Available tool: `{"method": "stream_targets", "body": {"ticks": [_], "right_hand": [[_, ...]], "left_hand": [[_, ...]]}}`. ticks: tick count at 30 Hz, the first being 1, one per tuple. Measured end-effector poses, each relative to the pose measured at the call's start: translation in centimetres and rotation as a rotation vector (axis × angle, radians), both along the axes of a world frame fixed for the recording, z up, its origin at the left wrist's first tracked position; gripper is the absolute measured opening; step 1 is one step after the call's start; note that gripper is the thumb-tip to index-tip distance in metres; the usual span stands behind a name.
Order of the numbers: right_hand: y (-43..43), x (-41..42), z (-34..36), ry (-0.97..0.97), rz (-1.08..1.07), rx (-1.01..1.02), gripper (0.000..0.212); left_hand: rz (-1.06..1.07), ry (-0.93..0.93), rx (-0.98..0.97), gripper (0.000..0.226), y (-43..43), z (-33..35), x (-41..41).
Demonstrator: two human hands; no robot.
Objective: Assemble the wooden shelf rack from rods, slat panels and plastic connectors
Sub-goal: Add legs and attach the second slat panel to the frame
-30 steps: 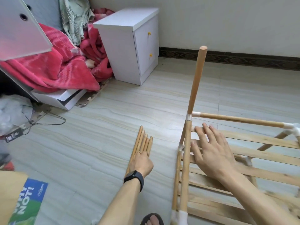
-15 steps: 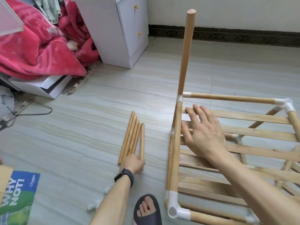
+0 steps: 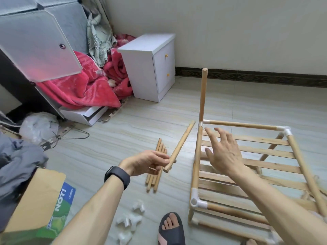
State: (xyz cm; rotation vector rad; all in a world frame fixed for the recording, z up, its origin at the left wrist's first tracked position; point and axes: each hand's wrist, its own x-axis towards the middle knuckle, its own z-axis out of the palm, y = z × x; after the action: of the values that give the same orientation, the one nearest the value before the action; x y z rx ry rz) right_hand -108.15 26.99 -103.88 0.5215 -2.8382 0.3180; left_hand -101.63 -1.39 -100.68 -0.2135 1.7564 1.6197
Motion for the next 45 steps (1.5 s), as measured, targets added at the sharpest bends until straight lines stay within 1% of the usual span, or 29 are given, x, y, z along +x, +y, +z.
{"method": "stream_targets", "body": {"ticks": [2,5,7,9,11,13,14,16,18,20,22,24,26,28,31,34,36,38,41,43,45], "right_hand": [[0.6,1.9,1.5,0.138,0.065,-0.075,0.081],[2.2,4.4,3.6,0.356,0.163,-0.131,0.075],[4.0,5.6,5.0,0.435,0.177,-0.116,0.062],[6.1,6.6,6.2,0.472,0.164,-0.064,0.040],[8.6,7.3,7.3,0.462,0.148,-0.008,0.022],[11.3,7.8,7.9,0.446,0.118,0.035,0.015],[12.7,7.9,8.1,0.431,0.090,0.051,0.013],[15.6,8.1,8.1,0.365,0.007,0.088,0.013],[18.6,8.1,7.7,0.262,-0.123,0.086,0.016],[21.3,7.8,7.2,0.156,-0.254,-0.021,0.025],[23.5,7.4,6.9,0.090,-0.334,-0.221,0.025],[25.0,6.7,6.9,0.071,-0.402,-0.401,0.022],[25.8,5.8,7.0,0.075,-0.471,-0.557,0.019],[26.1,4.6,7.3,0.077,-0.529,-0.661,0.018],[26.1,1.8,7.3,0.069,-0.574,-0.770,0.015],[25.6,-0.9,6.8,0.059,-0.622,-0.972,0.004],[25.1,-2.7,6.5,0.058,-0.639,-1.067,0.006],[24.6,-4.2,6.1,0.068,-0.638,-1.073,0.008],[24.2,-6.0,5.3,0.067,-0.639,-1.022,0.013],[24.0,-6.5,4.8,0.044,-0.654,-0.932,0.021],[23.9,-6.8,4.6,0.064,-0.654,-0.813,0.026]], "left_hand": [[-0.086,0.035,0.021,0.038,1.3,2.6,0.5],[-0.218,0.070,0.020,0.038,4.2,5.3,0.7],[-0.292,0.095,0.010,0.038,6.5,6.6,0.4],[-0.354,0.112,0.016,0.038,9.0,7.4,-0.2],[-0.423,0.138,0.008,0.037,11.6,8.0,-1.1],[-0.438,0.168,-0.011,0.038,14.3,8.3,-1.8],[-0.421,0.184,-0.014,0.037,15.5,8.3,-2.2],[-0.403,0.215,-0.037,0.027,17.7,8.2,-2.7],[-0.457,0.229,-0.097,0.019,19.5,7.8,-2.9],[-0.494,0.249,-0.194,0.018,20.9,7.1,-3.3],[-0.504,0.401,-0.429,0.020,22.0,6.1,-3.7],[-0.523,0.584,-0.723,0.038,22.9,4.8,-4.1],[-0.513,0.691,-0.918,0.053,23.6,3.2,-4.3],[-0.482,0.750,-0.994,0.061,24.2,1.4,-4.8],[-0.453,0.784,-1.063,0.070,25.0,-1.2,-6.3],[-0.436,0.775,-1.071,0.071,24.9,-4.0,-7.3],[-0.436,0.783,-1.089,0.069,24.5,-6.1,-7.2],[-0.403,0.833,-1.109,0.070,24.0,-7.7,-6.8],[-0.390,0.868,-1.114,0.071,23.9,-8.5,-7.1],[-0.376,0.872,-1.131,0.071,24.0,-8.6,-7.1],[-0.374,0.880,-1.147,0.071,24.1,-8.8,-7.1]]}}
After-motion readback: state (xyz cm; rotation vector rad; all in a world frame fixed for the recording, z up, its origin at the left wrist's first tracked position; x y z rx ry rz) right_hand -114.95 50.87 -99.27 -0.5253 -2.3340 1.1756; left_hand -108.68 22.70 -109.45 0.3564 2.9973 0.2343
